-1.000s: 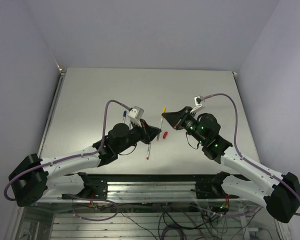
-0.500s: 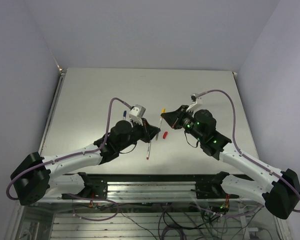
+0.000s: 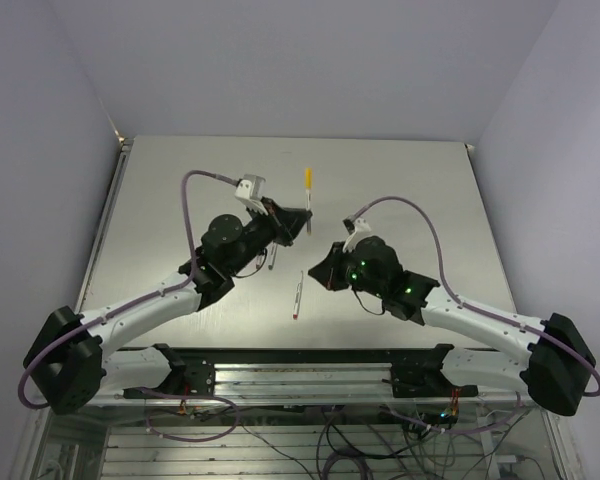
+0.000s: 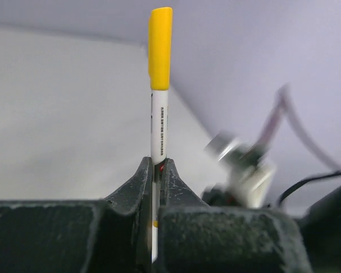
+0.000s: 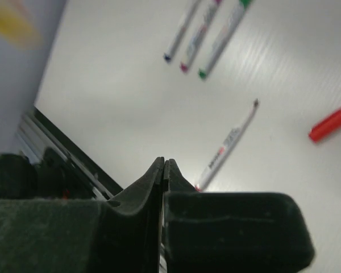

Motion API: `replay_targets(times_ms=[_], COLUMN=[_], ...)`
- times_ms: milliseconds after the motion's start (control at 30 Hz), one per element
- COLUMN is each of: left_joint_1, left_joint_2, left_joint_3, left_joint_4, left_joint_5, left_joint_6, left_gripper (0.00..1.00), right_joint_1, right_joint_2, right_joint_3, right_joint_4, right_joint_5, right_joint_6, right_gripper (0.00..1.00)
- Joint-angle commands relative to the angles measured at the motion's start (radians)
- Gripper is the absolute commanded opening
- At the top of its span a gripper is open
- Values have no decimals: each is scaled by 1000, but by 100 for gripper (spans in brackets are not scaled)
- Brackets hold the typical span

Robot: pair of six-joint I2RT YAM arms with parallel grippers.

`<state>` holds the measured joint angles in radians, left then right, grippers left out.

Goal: Insert the pens into the pen caps

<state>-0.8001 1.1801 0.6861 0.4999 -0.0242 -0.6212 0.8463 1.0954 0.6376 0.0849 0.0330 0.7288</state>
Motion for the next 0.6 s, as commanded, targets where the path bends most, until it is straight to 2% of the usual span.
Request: replay_targets(times_ms=[0,167,333,367,500,567], left_joint_1=[9,10,10,10,23,25], left_joint_2=[-8,-31,-39,-31,54,119], left_joint_3=[65,61,98,108,177,211], left_joint_4=[153,60,-207,-268,-506,-596], left_joint_5=[-24,-50,-134,-159,-219,-232], left_joint_6=[-6,24,78,84,84,80], left_gripper=[7,7,7,7,7,7], right_joint_1=[31,33,33,33,32,28], right_joint_2=[19,-6,-39,-46,-71,-80], right_joint_3=[-14,5,40,45,60,65], right_joint_4=[-92,-97,-148,-164,-242,-276], right_joint_5=[-34,52,181,214,368,424], right_joint_6=[9,6,-4,-1,29,37], right_gripper=[0,0,0,2,22,36])
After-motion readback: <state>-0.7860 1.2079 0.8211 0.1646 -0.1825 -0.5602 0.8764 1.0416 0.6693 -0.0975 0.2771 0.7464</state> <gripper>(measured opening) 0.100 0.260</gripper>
